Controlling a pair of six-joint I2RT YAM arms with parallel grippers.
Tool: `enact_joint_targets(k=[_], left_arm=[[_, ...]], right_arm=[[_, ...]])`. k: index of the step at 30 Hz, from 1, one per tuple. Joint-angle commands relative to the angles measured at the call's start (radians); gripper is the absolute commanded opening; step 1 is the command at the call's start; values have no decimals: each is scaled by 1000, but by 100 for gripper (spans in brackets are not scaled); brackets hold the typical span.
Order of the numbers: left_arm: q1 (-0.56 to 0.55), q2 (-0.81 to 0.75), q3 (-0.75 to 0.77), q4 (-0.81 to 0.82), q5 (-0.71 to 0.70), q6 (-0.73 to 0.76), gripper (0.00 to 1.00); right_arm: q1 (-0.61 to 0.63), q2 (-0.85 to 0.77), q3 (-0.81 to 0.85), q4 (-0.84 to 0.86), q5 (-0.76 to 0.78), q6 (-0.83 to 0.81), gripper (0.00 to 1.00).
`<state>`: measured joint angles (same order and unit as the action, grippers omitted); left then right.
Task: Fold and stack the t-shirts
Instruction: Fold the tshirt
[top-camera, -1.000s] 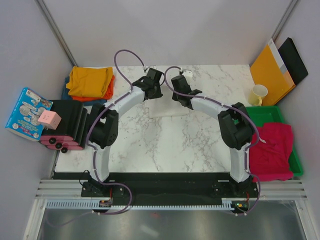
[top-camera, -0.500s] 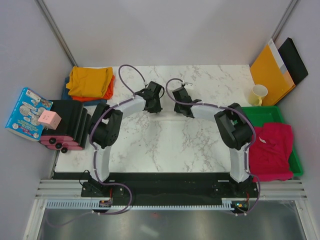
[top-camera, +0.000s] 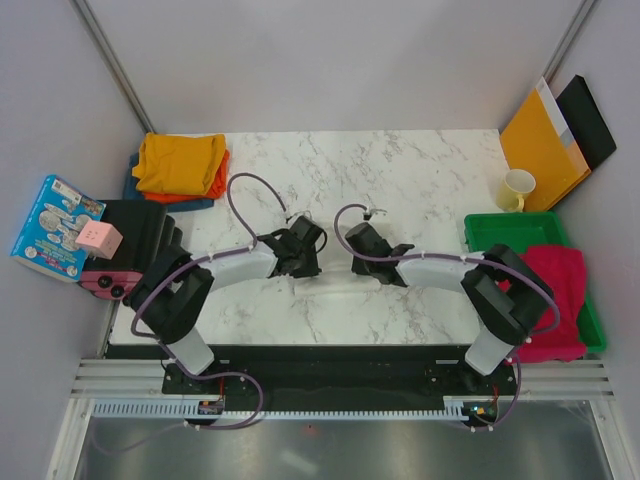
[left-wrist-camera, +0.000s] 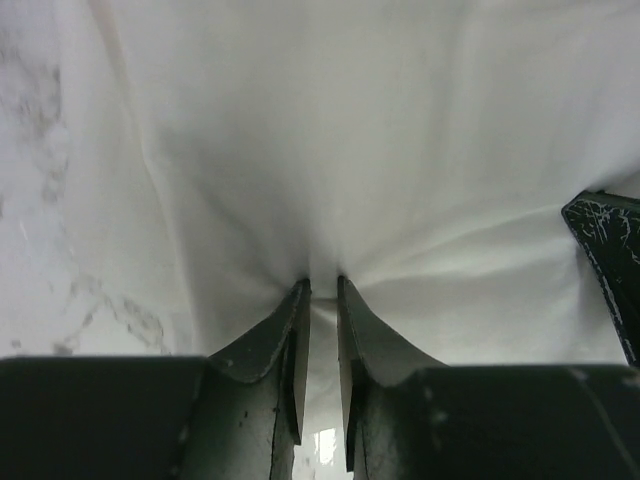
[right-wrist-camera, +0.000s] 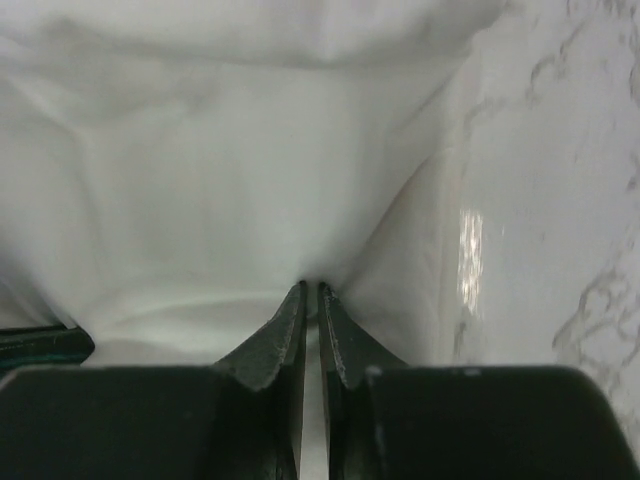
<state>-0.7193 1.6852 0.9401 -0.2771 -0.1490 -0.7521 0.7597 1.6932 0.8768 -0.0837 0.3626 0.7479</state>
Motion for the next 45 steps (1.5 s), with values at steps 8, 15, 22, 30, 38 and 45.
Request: enact_joint_targets(k=[8, 15, 22, 30, 38, 45], left_arm=[[-43, -219, -54, -132, -136, -30, 48], [-45, -200, 3, -132, -118, -23, 45], [-74, -130, -43, -91, -92, -36, 35], [-75, -88, -66, -67, -77, -18, 34], [-75, -78, -95, -54, -57, -21, 34], [-75, -61, -83, -54, -58, 11, 34]], right_arm=[[86, -148, 17, -237, 130, -5, 54], [78, -75, 163, -251, 127, -87, 33], [61, 54, 234, -229, 173, -105, 18], [1, 137, 359, -203, 205, -134, 17], [-45, 190, 465, -205, 191, -171, 20], [-91, 336, 492, -208, 170, -165, 19]])
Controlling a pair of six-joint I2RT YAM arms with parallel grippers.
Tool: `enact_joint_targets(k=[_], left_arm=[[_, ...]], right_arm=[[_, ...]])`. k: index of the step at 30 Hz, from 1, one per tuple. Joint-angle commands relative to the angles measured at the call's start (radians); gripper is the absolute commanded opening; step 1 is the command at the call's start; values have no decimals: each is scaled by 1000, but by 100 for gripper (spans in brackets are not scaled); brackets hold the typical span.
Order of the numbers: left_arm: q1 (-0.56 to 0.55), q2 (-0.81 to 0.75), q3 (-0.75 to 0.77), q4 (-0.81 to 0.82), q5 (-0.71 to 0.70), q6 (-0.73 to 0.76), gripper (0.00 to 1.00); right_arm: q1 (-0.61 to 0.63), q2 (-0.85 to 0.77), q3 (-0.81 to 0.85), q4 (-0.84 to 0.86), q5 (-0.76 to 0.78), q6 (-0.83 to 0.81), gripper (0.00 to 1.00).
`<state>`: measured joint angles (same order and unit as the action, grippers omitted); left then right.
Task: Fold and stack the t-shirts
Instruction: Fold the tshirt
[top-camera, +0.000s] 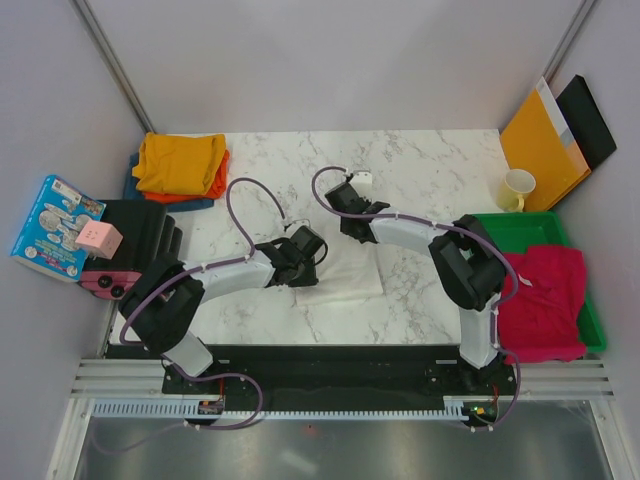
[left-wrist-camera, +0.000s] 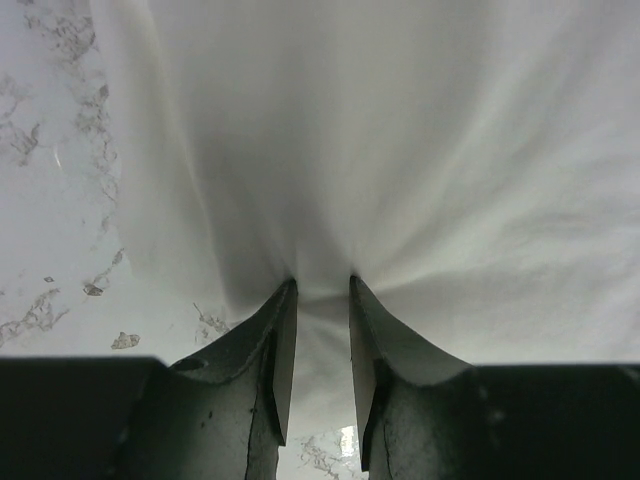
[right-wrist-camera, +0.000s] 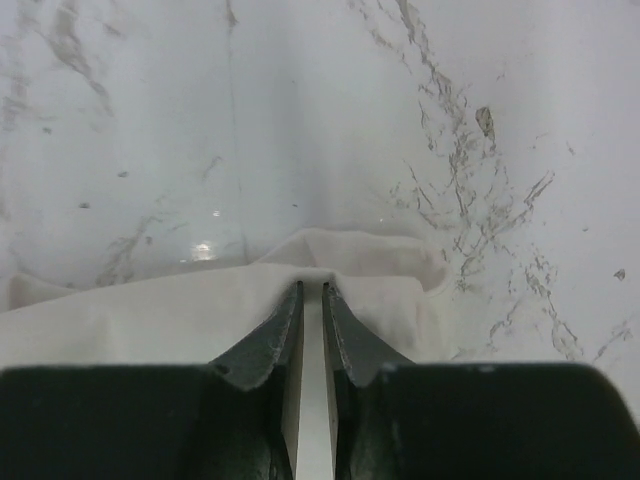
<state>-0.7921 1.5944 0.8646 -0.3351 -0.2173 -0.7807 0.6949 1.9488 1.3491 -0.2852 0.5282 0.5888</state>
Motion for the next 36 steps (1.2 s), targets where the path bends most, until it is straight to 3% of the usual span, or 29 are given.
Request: enact_joint_targets(k=[1, 8, 15, 18, 19, 24, 28, 29, 30, 36], left_arm=[[-1, 33, -6, 1, 6, 41, 34], [-1, 21, -6, -8, -20, 46, 37], [-1, -23, 20, -41, -99, 70, 51], [-1, -68, 46, -50, -134, 87, 59], [-1, -82, 51, -50, -143, 93, 61], [-1, -180, 79, -56, -211, 129, 76], [-1, -249, 77, -73, -234, 138, 85], [-1, -284, 73, -79, -235, 130, 96], [-1, -301, 60, -87, -240, 124, 98], [36, -510, -19, -145, -350, 118, 99]], right_arm=[[-31, 90, 16, -11, -17, 6, 19], [-35, 93, -73, -22, -27, 28, 18], [-35, 44, -145, -32, -42, 28, 20], [-35, -46, -186, 59, -72, -9, 35], [-37, -77, -191, 82, -80, -14, 48], [-37, -224, -87, 107, -85, -59, 70], [-37, -303, -16, 67, -42, -113, 78], [-37, -339, -10, 54, -34, -127, 81], [-37, -361, -13, 46, -28, -138, 84], [-37, -586, -158, 27, 42, -184, 92]])
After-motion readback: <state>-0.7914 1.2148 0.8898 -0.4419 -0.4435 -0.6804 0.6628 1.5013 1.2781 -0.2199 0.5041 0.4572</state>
